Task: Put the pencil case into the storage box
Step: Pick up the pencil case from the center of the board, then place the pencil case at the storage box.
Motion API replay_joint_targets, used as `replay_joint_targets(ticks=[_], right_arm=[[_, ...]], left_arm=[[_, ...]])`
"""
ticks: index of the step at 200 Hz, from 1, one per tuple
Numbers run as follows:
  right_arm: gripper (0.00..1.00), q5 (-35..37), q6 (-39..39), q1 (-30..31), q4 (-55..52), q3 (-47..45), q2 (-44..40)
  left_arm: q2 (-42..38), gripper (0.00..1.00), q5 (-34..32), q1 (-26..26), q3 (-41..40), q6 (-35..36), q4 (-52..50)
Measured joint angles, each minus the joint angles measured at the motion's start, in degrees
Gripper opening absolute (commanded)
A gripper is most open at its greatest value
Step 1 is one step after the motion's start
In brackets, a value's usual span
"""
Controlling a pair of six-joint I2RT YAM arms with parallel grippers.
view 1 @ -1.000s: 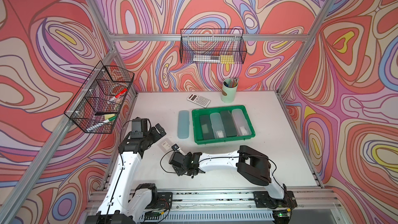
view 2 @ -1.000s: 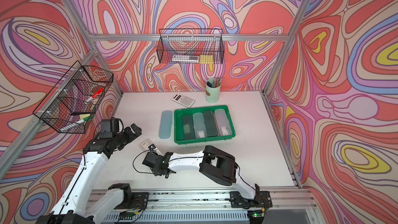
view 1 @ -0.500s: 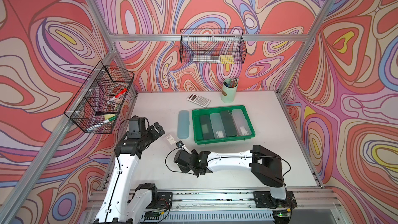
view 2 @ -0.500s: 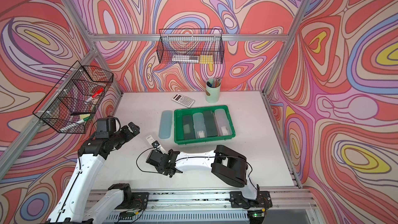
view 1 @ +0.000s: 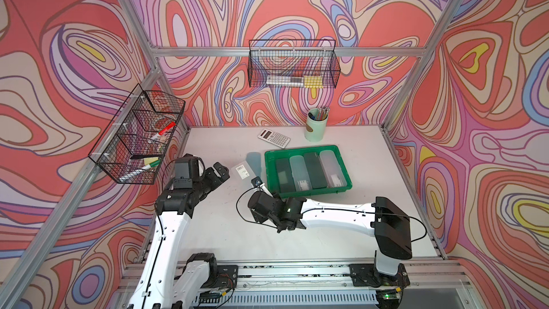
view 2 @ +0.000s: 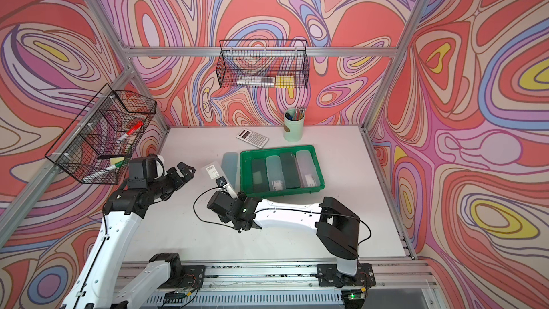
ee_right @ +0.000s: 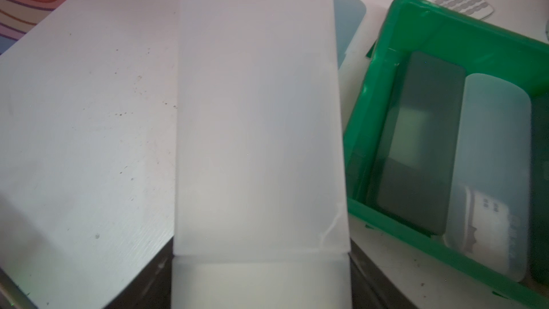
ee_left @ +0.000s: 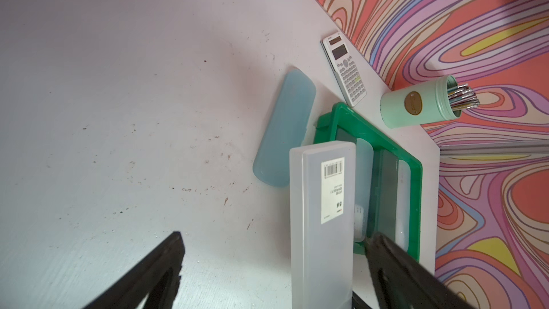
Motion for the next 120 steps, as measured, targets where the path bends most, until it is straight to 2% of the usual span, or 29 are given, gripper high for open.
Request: replay_joint_targets(ticks=[24,61,87,120], right_arm=[[0.55,-0.72,-0.57,-4.57,0.33,-2.95,-3.93],[0.55,-3.43,-0.92,-14.73,2.36,-10.75,-10.51],[0.55,-4.46,-1.25,-20.06,2.91,-15.52,-11.8],[0.55,-6.32,-1.92,-23.63,3.67,-20.31,-12.22]], left_arm=[[3.96,0.99,-0.04,-5.75,2.89,0.55,0.96],[9.22,0.99,-0.98,-14.23,4.46,0.83,4.37],[11.58,0.99,-2.03,-18.08,4.46,0.48,6.08],[13.09,0.99,-3.45,-20.92,4.42,0.2,7.56]])
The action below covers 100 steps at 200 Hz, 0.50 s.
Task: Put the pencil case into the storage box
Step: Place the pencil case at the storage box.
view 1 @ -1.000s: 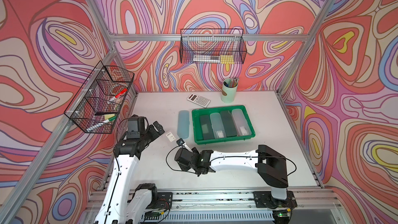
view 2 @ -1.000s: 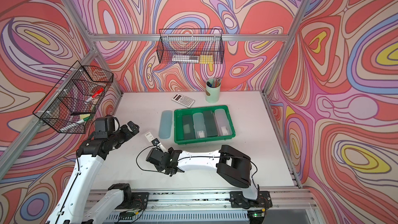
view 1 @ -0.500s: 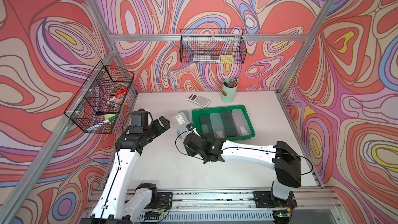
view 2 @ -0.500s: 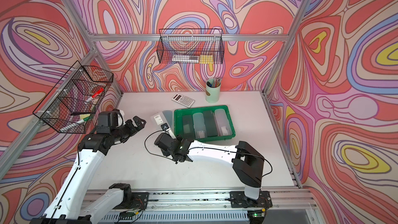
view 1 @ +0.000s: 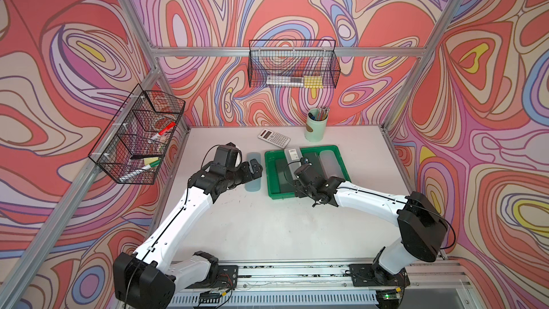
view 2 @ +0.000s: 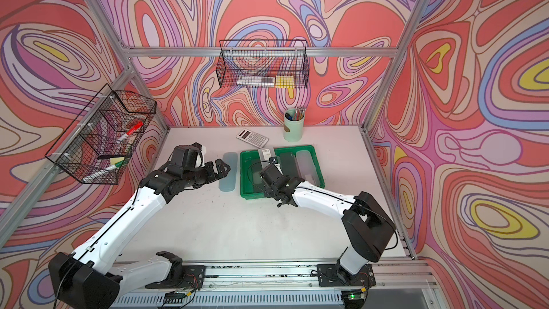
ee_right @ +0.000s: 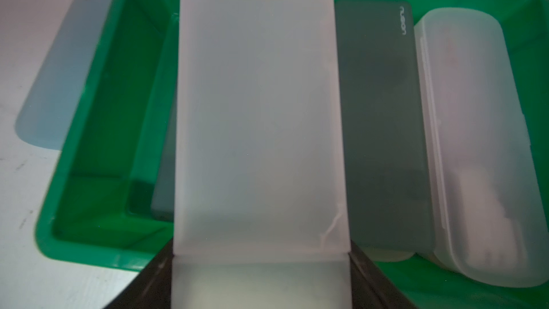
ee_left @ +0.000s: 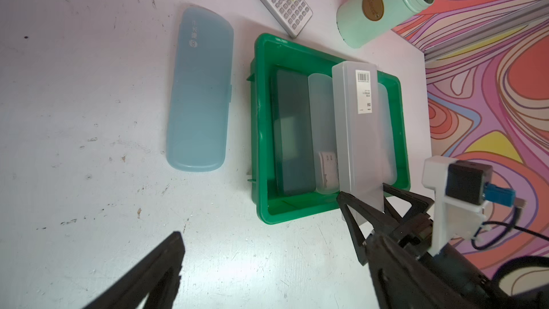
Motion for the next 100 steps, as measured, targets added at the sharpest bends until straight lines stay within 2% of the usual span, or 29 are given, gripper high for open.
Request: replay_joint_targets(ticks=[56,100], right_arm=[[0.54,-1.27,-0.9,-3.28,3.13,-1.16,0.48],[0.52,-2.49,-1.55,-4.26,4.79,0.81,4.96]], left_arm=[[0.04,0.99,-1.62,-0.42,-1.36,-0.2,1.4],[0.24,0.99,-2.23,-0.46,-3.04,-0.2,2.34]])
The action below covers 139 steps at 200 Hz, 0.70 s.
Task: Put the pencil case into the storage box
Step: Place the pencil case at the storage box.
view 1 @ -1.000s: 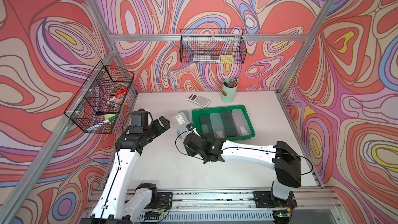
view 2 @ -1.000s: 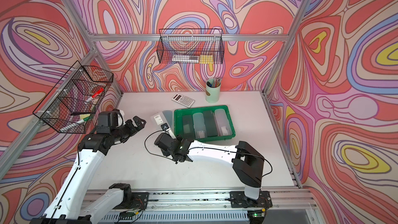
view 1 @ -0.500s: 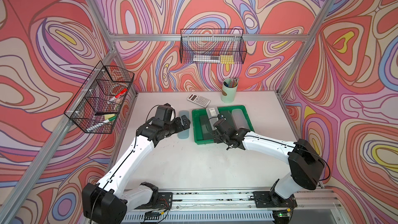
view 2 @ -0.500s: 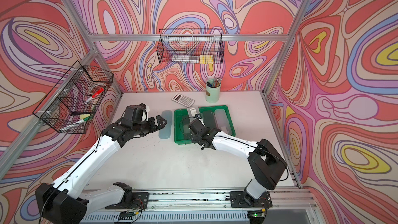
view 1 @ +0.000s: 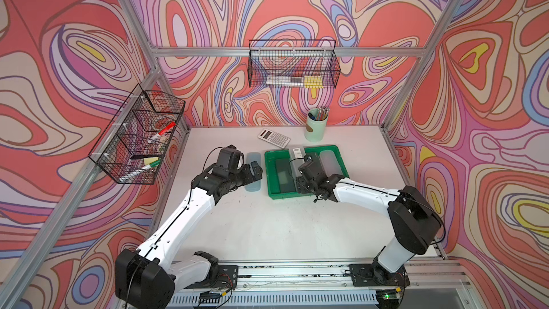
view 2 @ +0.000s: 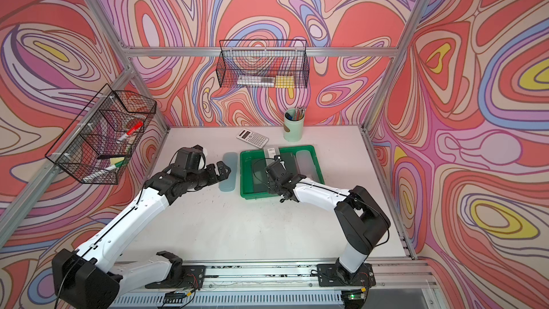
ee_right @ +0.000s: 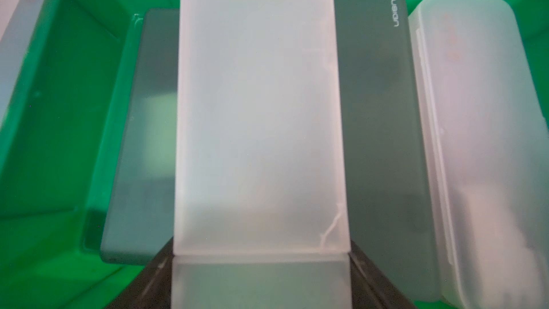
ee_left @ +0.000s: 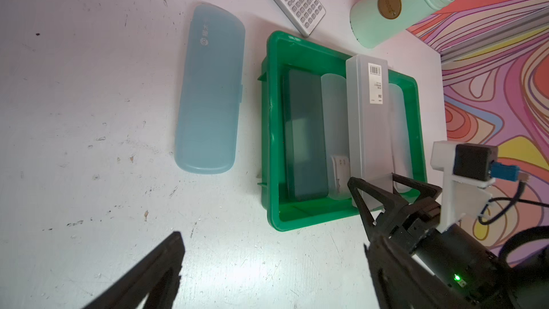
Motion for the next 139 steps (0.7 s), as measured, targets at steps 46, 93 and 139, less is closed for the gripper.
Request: replay_joint_targets(ticks=[46,93,139], right_arm=[[0.52,-0.44,0.07,-0.63,2.08,0.85,2.78],[0.5,-0.61,1.44,-0.7,3.02,0.83,3.02],[0.5,-0.63,2.54,-0.68,4.52,-0.17,2.71]], left_arm=[[1.29,0.99,0.0,0.0,-0.17,0.02,1.29],[1.73,0.99,0.02,0.0,-0.7,0.02,2.21],[1.84,0.99,0.0,0.0,-1.33,0.02,2.6]])
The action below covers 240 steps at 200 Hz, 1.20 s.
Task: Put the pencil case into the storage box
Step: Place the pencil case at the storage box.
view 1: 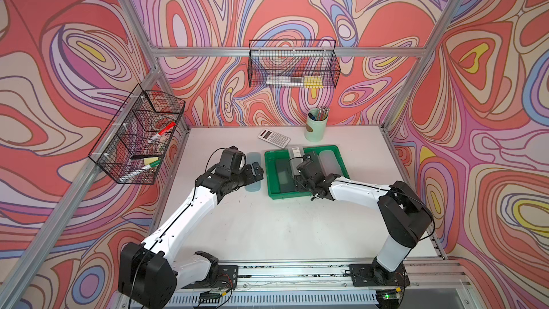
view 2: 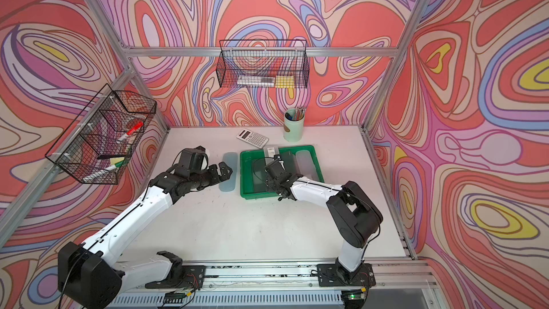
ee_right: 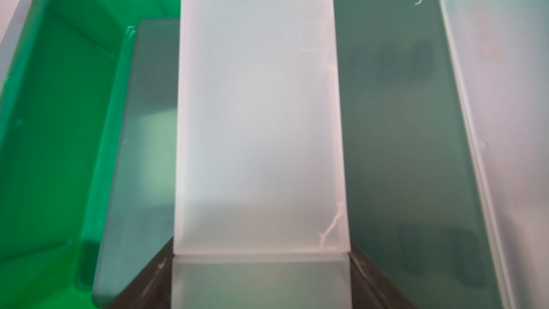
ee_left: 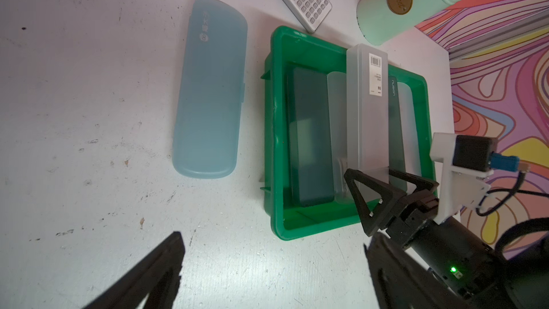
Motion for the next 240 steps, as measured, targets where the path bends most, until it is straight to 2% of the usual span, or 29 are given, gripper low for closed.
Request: replay_joint_targets(ticks=[37,51,75,115,147,198,240], right_arm=[[0.6,-0.02,0.37,-0.02,-0.72,-1.01,-1.42],[0.73,0.04,0.37,-0.02,-1.27,-1.2,-1.97],[0.84,0.02,0.35,-0.02,-2.47,-1.42,-2.69],[0.92,0.15,0.28,-0.02,-4.94,-1.42,-3.87],[0.91,0.83,0.26,-0.02,-6.73,-1.09,-5.68],[0.77,2.71,-1.18,-0.42,-9.94,4.13,-5.84],[0.68,-0.04,-2.56,-4.11,-9.86,6.67,-1.88]], left_arm=[[-0.04,0.99,0.0,0.0,-0.15,0.0,0.04],[-0.2,0.99,0.0,0.0,-0.22,0.0,0.04],[-0.61,0.99,-0.02,0.0,-0.22,0.0,0.04],[-0.9,0.99,-0.02,0.0,-0.22,-0.02,0.04],[-0.94,0.99,-0.02,0.0,-0.22,0.0,0.04],[-1.44,0.99,-0.39,0.0,-0.22,0.0,0.04],[-1.44,0.99,-0.42,0.0,-1.16,-0.02,0.61]])
